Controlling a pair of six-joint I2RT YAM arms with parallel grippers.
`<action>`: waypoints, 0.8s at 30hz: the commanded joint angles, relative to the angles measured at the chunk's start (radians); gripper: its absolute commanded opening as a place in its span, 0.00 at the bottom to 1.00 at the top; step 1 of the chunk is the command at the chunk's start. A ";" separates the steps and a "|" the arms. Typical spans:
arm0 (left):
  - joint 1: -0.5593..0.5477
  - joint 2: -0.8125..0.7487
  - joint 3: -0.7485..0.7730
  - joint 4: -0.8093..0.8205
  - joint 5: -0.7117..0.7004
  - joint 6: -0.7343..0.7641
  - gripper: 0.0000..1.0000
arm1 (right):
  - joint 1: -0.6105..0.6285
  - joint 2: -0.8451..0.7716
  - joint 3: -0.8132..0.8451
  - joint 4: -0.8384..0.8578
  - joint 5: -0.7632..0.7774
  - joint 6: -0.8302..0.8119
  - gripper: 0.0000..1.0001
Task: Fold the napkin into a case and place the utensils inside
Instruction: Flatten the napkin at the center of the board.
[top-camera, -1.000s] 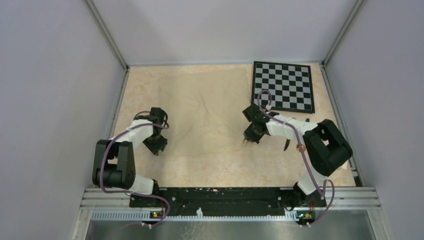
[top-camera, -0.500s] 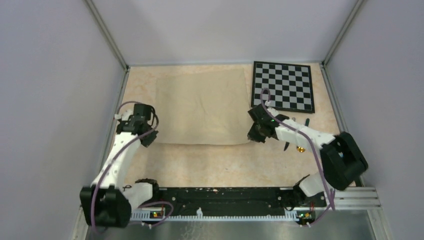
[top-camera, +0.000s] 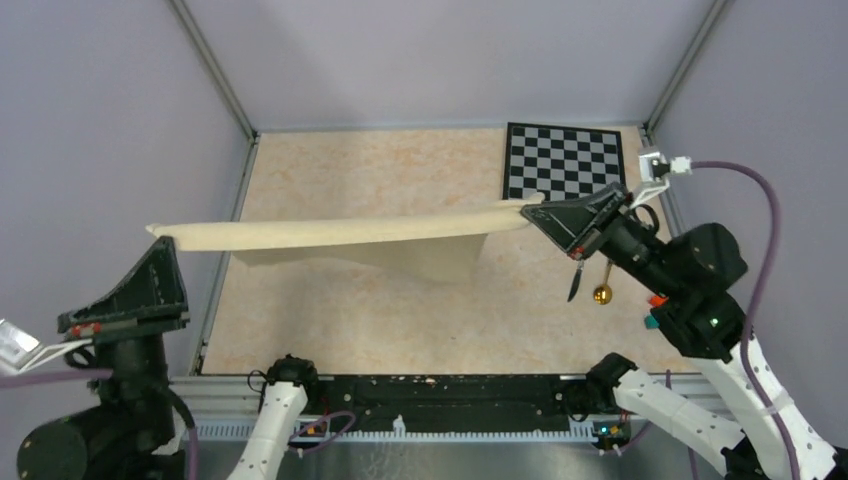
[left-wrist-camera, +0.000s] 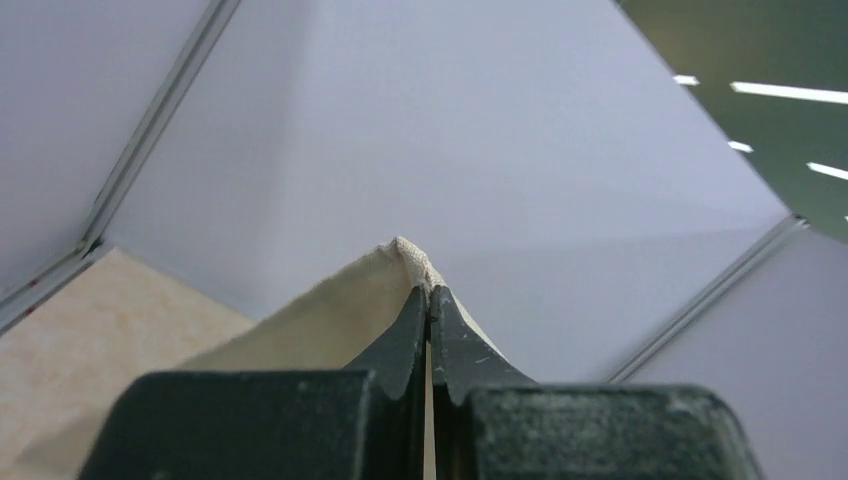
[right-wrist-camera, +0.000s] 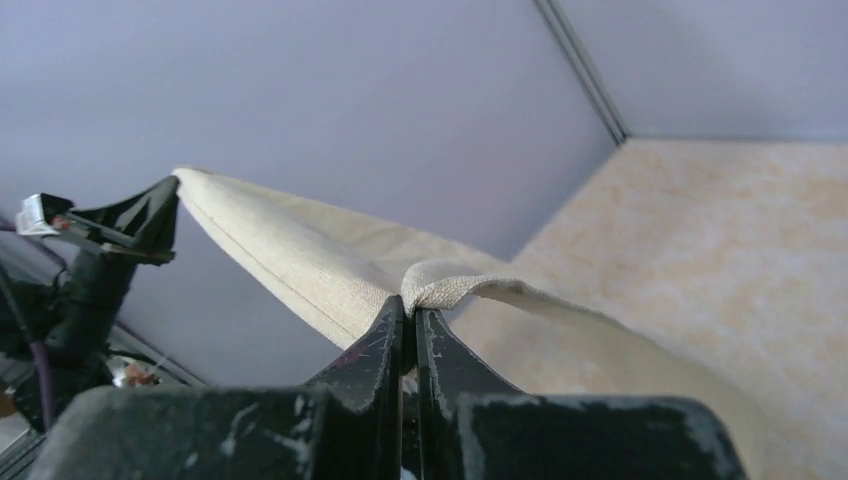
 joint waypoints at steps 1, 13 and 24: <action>0.004 0.088 0.068 0.069 0.068 0.049 0.00 | 0.005 0.005 0.034 0.157 -0.089 0.019 0.00; -0.001 0.397 -0.375 0.475 -0.131 0.051 0.00 | -0.128 0.454 0.131 0.030 0.300 -0.005 0.00; 0.088 1.015 -0.407 0.888 0.006 0.131 0.00 | -0.235 1.146 0.414 0.266 0.199 -0.098 0.00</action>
